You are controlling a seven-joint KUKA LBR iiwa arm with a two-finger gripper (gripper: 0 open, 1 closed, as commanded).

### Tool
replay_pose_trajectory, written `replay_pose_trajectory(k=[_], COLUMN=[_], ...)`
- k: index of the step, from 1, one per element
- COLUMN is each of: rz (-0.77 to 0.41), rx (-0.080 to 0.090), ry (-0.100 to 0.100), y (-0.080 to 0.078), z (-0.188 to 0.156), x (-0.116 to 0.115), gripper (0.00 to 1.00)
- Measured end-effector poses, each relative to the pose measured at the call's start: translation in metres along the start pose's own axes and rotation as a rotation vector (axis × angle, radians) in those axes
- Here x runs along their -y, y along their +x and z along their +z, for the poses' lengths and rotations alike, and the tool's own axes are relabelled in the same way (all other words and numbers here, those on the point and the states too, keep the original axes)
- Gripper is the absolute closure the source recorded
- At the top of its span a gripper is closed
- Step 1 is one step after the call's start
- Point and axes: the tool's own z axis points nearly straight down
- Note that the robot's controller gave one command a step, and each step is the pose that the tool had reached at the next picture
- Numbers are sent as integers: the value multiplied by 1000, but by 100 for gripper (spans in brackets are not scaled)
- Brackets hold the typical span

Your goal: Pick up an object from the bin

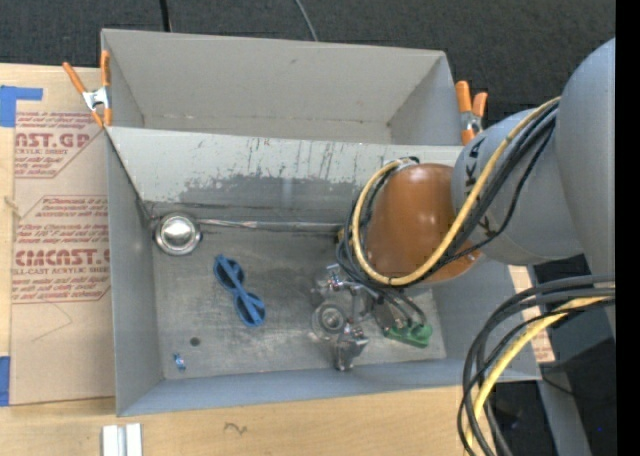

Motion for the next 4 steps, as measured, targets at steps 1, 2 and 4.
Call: replay_pose_trajectory(k=[1, 2, 4], rz=[-223, -222, 259], rx=[-8, -12, 2], ry=[-1, -1, -2], y=[-30, -30, -8], z=[0, -1, -1], x=[-11, -11, 26], gripper=[0, 100, 0])
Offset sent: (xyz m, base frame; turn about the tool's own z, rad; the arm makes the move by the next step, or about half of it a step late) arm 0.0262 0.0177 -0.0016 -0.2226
